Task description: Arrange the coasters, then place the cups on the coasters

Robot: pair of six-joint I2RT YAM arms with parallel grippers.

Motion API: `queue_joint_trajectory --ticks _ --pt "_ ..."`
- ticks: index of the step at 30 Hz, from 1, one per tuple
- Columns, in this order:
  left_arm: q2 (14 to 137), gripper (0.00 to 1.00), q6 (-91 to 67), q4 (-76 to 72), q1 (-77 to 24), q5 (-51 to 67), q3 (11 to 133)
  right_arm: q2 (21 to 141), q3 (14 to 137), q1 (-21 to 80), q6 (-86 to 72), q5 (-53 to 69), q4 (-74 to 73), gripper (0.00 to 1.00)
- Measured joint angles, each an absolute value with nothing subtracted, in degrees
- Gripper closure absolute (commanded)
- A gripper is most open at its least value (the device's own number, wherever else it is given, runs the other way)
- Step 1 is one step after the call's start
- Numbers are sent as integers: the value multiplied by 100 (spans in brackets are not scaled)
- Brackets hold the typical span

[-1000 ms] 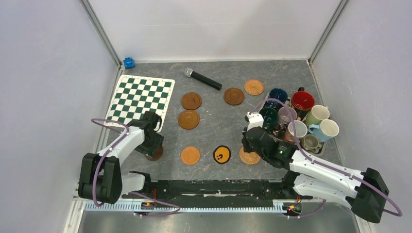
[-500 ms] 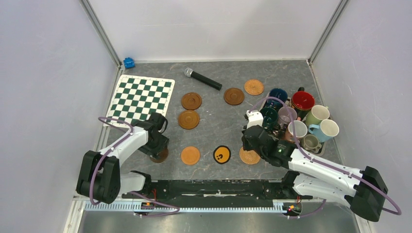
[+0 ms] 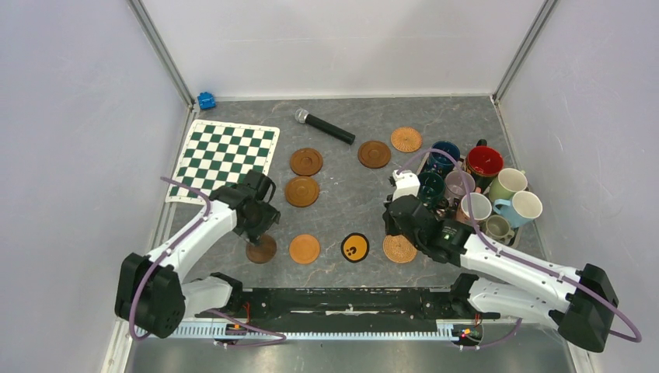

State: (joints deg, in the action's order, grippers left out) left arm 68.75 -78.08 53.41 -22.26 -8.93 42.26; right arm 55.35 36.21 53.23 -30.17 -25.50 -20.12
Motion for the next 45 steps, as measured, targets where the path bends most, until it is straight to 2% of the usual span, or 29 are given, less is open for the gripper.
queue_joint_trajectory --ticks 7,14,18,24,30,38,45 --pt "6504 17 -6390 4644 -2228 -834 4604 5937 3892 5323 -3022 -2506 -1944 100" --pt "6563 19 -4438 3905 -2228 -370 4777 6788 4633 5295 -2880 -2547 -1717 100" --pt "7131 23 -3863 3465 -2226 -23 5131 7511 5345 5076 -2703 -2523 -1557 100" --pt "8176 26 -3717 2495 -2228 749 5249 8390 6342 4359 -2366 -2543 -1302 100" --pt "8772 32 -3833 1225 -2228 976 5212 9242 6565 3310 -2095 -2053 -814 100" --pt "9522 32 -3983 932 -2228 1175 5157 10304 6930 2825 -1962 -1669 -510 100" --pt "9500 28 -4093 709 -2303 1264 5043 11120 7214 2445 -1806 -1227 -307 100"
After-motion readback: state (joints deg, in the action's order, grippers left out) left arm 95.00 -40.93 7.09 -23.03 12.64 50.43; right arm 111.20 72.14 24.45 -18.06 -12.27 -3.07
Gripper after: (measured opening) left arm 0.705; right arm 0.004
